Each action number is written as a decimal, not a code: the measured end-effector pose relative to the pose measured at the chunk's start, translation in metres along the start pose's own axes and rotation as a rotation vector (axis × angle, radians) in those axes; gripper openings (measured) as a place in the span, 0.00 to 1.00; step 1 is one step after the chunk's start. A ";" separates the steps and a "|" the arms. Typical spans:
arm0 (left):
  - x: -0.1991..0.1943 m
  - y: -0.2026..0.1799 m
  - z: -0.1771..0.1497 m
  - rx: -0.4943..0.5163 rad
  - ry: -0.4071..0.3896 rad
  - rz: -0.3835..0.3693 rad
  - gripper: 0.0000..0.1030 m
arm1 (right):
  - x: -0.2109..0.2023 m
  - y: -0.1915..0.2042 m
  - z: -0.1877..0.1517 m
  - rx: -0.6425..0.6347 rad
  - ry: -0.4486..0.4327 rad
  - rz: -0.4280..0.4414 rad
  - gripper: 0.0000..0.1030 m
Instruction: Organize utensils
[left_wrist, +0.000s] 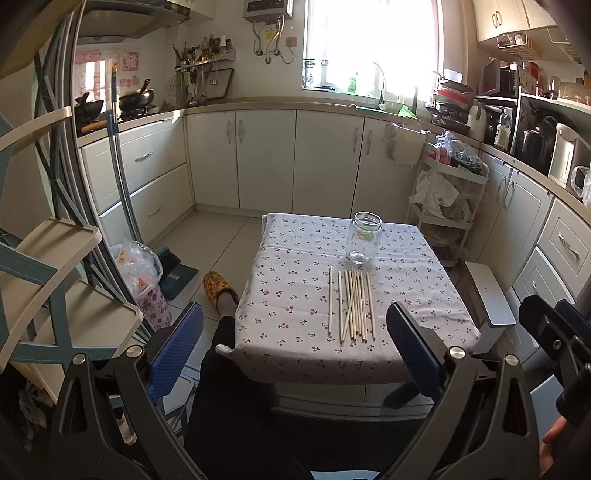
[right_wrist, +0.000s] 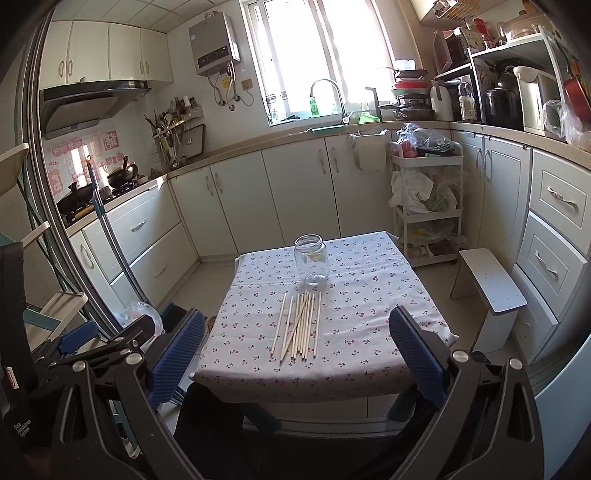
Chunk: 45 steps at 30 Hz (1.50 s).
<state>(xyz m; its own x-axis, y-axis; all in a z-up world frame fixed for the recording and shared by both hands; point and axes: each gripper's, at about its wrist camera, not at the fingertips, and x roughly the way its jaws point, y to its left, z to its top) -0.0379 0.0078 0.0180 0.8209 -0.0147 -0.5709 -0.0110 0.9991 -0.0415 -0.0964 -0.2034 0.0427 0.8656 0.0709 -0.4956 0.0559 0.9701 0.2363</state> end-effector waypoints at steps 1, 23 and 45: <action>0.000 0.000 0.000 0.000 0.000 0.000 0.93 | 0.000 0.000 0.000 0.000 0.000 0.000 0.93; 0.003 0.002 -0.001 0.001 0.007 0.000 0.93 | 0.002 0.004 0.000 0.000 0.001 0.000 0.93; 0.018 0.000 -0.001 0.004 0.036 0.004 0.93 | 0.010 0.011 -0.006 -0.001 0.018 -0.001 0.93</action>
<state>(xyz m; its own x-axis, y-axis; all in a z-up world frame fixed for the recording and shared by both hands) -0.0234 0.0079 0.0072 0.7996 -0.0123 -0.6004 -0.0119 0.9993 -0.0363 -0.0898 -0.1903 0.0352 0.8564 0.0737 -0.5110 0.0565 0.9704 0.2347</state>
